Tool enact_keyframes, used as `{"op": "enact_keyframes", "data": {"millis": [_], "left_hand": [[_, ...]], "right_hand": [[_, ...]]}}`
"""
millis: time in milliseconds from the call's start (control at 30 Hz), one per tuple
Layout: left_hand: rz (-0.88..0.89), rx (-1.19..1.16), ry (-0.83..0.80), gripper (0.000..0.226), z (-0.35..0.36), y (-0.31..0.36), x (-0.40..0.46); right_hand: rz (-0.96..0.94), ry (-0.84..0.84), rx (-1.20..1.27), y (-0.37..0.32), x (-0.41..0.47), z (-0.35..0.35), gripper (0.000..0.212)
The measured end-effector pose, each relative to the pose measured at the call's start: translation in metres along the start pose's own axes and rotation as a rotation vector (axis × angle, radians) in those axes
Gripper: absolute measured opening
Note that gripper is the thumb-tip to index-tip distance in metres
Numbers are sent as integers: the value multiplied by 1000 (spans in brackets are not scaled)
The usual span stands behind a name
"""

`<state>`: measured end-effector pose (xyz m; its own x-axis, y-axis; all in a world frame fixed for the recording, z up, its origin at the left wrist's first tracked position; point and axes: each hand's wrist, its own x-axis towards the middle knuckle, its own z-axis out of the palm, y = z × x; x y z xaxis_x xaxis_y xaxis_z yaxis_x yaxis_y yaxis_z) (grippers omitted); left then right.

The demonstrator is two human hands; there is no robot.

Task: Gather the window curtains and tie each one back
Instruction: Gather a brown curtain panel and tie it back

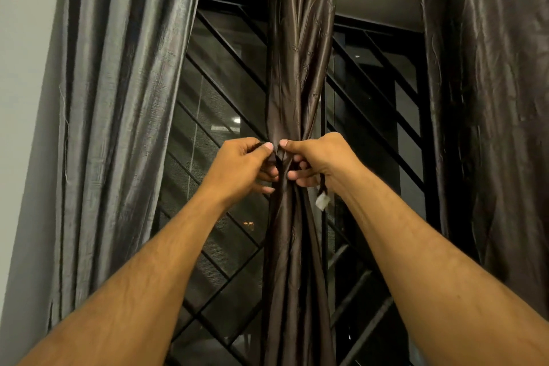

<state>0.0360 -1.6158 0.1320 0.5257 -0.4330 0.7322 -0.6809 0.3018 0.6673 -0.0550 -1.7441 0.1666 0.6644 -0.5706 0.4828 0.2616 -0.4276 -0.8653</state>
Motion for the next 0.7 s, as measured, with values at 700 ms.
{"op": "enact_keyframes", "data": {"millis": [700], "left_hand": [[130,527,172,19,22,-22,-16]], "right_hand": [[110,-167,190,7,-1,16,30]]}}
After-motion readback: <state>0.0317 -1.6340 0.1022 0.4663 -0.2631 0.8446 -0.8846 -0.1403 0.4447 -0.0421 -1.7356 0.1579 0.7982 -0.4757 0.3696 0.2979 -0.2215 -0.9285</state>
